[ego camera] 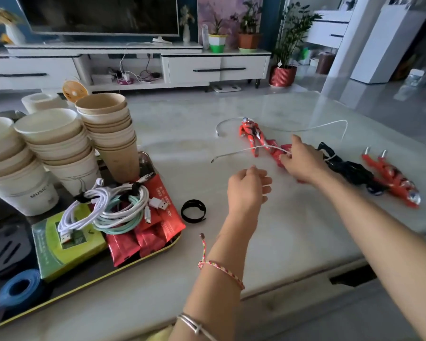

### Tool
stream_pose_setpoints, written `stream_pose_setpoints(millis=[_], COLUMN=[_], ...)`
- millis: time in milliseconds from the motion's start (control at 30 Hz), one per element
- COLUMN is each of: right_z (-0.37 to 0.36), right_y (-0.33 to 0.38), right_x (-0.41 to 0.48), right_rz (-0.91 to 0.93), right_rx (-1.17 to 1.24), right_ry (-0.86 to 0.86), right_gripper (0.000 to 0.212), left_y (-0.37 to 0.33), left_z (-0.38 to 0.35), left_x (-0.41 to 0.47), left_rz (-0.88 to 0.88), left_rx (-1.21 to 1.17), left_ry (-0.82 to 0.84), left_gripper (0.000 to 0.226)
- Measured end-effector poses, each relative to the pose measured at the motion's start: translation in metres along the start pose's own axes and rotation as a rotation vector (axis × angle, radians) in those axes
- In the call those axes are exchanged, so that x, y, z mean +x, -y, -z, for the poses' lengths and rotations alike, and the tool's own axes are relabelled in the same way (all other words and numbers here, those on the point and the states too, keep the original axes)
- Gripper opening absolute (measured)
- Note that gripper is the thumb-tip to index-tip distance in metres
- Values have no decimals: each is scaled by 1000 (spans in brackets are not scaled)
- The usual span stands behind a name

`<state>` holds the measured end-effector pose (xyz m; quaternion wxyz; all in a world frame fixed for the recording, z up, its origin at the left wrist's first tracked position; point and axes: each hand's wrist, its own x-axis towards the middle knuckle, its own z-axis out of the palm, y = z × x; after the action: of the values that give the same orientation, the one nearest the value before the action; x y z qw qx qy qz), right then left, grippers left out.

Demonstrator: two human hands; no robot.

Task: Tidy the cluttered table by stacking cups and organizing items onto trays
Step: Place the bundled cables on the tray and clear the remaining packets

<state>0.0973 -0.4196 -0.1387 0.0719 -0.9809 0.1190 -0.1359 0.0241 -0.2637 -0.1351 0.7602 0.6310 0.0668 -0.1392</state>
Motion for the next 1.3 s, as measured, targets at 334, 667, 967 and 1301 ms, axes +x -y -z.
stream_pose_setpoints(millis=[334,667,967,1301], right_z=[33,38,30,19], right_y=[21,1,-21,-33], right_x=[-47,-111,-106,-80], right_rz=[358,495,253,209], right_rx=[490,604,542,432], right_ry=[-312,295,466,269], right_gripper=[16,18,18,35], left_y=[-12,-27,-33,-27], left_z=[12,36,34,36], left_x=[2,4,-6,-38], left_rz=[100,80,-192,-13], left_rx=[-406,-763,-355,-128], left_ry=[92,104,21,253], left_gripper=[35,32,28,40])
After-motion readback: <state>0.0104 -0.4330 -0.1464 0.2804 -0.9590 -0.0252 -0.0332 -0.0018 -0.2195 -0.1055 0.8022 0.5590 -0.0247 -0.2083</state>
